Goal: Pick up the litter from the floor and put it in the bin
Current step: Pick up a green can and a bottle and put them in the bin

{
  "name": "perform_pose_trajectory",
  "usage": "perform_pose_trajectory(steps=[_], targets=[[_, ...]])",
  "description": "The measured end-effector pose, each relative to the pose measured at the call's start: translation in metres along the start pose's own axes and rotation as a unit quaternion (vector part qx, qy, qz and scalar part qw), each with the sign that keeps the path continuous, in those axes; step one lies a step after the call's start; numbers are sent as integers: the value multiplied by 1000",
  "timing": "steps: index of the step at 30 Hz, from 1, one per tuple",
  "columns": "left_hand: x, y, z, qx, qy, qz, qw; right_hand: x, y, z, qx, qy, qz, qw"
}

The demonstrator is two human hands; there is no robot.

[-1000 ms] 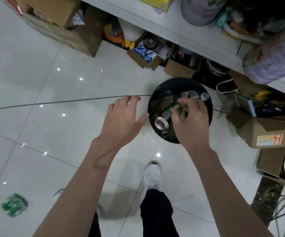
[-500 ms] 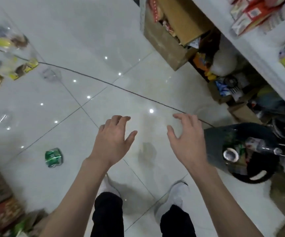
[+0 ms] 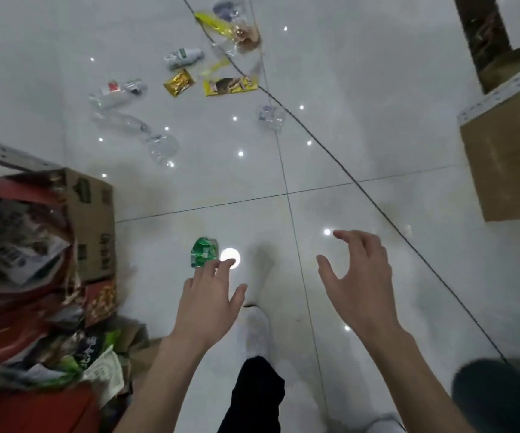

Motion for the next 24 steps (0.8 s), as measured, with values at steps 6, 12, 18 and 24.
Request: perform_pose_trajectory(steps=[6,12,18,24], targets=[[54,-103,-34,-91,-28,18,995,85,-38,-67,-57,-35,31,997],[115,-165,-96,-177,-35,40,983,157,-32,-151,-81,-47,56,994],[183,-207,-178,-244,1,24,969,219,-17,-266,-114,-26,65,991],[226,-240,-240,-308,31,31,950,269,1,-356,-132,-13,60,989]])
Point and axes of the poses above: each hand's wrist, its own z-axis away from the middle knuckle, its own x-axis out of the palm, y = z × x, the point moved 10 cm from there along -z, towards the middle knuckle, and after that the axes turned 8 degrees about -y, right-handed, at the moved point
